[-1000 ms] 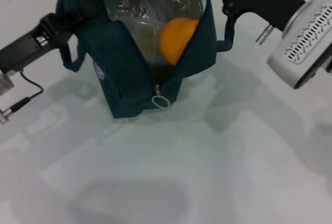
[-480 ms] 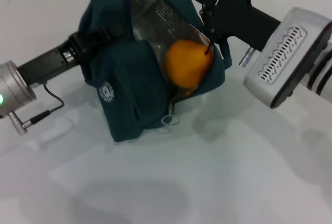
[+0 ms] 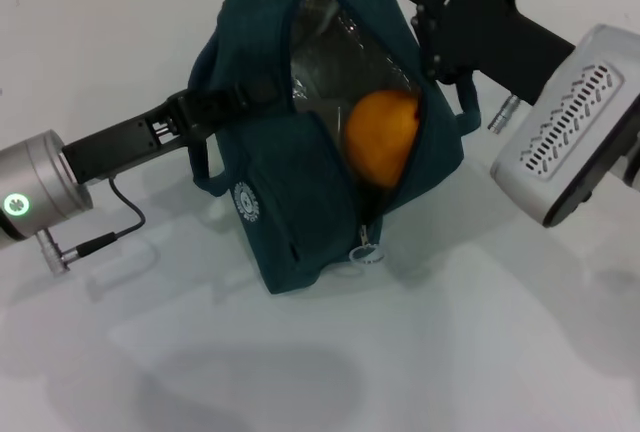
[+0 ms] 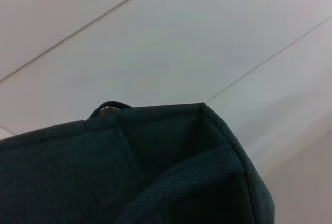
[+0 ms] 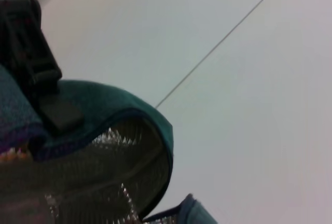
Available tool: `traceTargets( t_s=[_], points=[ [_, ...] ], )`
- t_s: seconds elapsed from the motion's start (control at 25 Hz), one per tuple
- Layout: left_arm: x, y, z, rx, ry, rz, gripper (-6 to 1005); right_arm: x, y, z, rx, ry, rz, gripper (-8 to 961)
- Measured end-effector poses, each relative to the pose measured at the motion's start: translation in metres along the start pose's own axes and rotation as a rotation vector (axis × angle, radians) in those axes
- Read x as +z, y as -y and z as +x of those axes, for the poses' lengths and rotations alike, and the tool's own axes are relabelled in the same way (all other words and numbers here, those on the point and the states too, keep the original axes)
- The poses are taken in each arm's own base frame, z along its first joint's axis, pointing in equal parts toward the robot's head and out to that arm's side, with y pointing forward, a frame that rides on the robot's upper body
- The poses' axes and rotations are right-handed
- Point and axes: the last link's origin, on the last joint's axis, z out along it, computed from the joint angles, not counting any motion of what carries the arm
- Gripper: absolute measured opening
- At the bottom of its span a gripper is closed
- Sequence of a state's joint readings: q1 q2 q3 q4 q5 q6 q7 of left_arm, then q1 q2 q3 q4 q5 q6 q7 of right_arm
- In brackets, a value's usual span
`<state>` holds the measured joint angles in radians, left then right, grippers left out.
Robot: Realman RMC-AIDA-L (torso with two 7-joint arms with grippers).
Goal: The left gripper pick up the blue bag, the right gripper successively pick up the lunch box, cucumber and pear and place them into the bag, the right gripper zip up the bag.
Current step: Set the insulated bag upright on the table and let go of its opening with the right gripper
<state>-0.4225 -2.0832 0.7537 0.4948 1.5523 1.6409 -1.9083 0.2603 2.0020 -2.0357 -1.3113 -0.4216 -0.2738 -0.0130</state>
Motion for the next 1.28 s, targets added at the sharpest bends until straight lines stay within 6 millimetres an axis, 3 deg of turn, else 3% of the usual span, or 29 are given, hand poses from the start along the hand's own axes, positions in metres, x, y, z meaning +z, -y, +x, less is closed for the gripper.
traceTargets(
  t_s=[0.2, 0.52, 0.8, 1.04, 1.28],
  points=[
    [-0.001, 0.001, -0.002, -0.006, 0.002, 0.002, 74, -0.004, -0.006, 0.006, 0.024, -0.022, -0.009, 39],
    [-0.002, 0.001, -0.004, -0.006, 0.001, 0.003, 74, 0.006, -0.014, 0.008, 0.170, 0.068, -0.073, 41],
    [-0.004, 0.001, -0.003, -0.002, -0.004, 0.006, 74, -0.002, 0.002, 0.020, 0.314, 0.126, -0.129, 43],
    [-0.004, -0.001, -0.003, 0.000, -0.002, -0.005, 74, -0.030, 0.019, 0.029, 0.381, 0.186, -0.191, 44],
    [-0.004, -0.005, -0.006, 0.004, 0.009, -0.038, 75, -0.075, 0.042, 0.050, 0.490, 0.182, -0.228, 46]
  ],
)
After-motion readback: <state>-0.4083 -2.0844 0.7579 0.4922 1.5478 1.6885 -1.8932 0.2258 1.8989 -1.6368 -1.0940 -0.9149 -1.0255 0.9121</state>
